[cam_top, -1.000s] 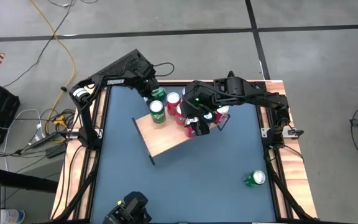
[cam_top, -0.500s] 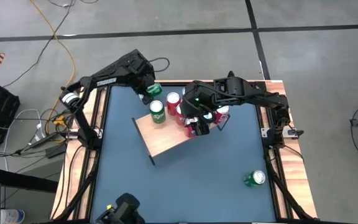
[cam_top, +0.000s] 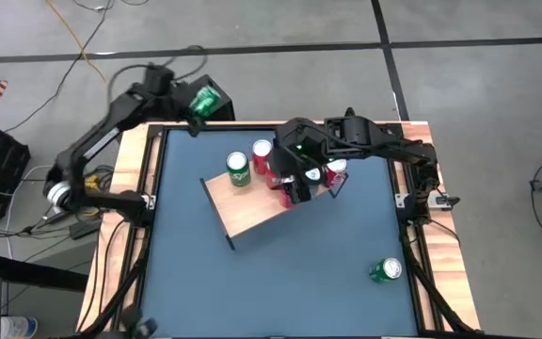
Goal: Place canned beverage on shelf
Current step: Put the top green soda can on the shelf aligned with the other green soda can
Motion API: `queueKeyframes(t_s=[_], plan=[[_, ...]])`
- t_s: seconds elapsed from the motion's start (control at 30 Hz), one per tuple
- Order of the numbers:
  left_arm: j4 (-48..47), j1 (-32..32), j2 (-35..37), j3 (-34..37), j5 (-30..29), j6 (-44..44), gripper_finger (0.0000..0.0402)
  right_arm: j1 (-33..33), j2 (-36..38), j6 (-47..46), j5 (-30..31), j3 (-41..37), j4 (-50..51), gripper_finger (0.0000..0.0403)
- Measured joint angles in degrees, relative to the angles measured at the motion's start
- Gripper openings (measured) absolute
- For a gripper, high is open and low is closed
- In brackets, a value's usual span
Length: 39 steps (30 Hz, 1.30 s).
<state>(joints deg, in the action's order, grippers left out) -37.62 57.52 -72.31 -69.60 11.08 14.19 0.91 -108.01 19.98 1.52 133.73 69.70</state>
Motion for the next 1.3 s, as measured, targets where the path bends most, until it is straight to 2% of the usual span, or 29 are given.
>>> queueKeyframes(t_s=[0.13, 0.3, 0.4, 0.53, 0.67, 0.8, 0.97, 1.1, 1.3], plan=[[0.0, 0.1, 7.7, -0.1, 6.5, -1.9, 0.0280, 0.0, 0.4, 1.9, 0.0, 0.0, -4.6, 0.0347], [0.0, -0.6, 16.3, 0.0, 19.1, -4.8, 0.0280, -0.4, 2.0, 4.0, -0.1, 0.0, -10.0, 0.0347], [2.4, -2.1, 21.6, 1.3, 24.7, -6.9, 0.0280, -2.0, 3.7, 5.4, -0.7, 0.1, -12.5, 0.0347], [4.1, -5.2, 27.7, 4.2, 26.9, -8.4, 0.0280, -5.3, 6.4, 7.1, -1.7, 0.2, -16.7, 0.0347], [9.3, -9.7, 32.4, 9.2, 30.6, -13.7, 0.0280, -8.6, 7.3, 8.3, -1.6, 0.2, -20.5, 0.0347], [18.3, -15.4, 36.6, 15.5, 30.4, -20.4, 0.0280, -11.4, 6.4, 11.3, -0.7, 0.0, -20.9, 0.0347], [31.5, -22.6, 39.7, 23.6, 29.2, -26.5, 0.0280, -13.5, 5.5, 13.4, 3.5, 0.0, -23.2, 0.0347], [34.9, -28.0, 39.9, 27.6, 27.0, -26.9, 0.0280, -13.7, 5.6, 12.6, 4.0, 0.0, -25.6, 0.0347], [38.3, -36.8, 35.9, 31.4, 22.1, -25.9, 0.0280, -13.6, 5.1, 11.5, 4.1, 0.0, -25.4, 0.0347]])
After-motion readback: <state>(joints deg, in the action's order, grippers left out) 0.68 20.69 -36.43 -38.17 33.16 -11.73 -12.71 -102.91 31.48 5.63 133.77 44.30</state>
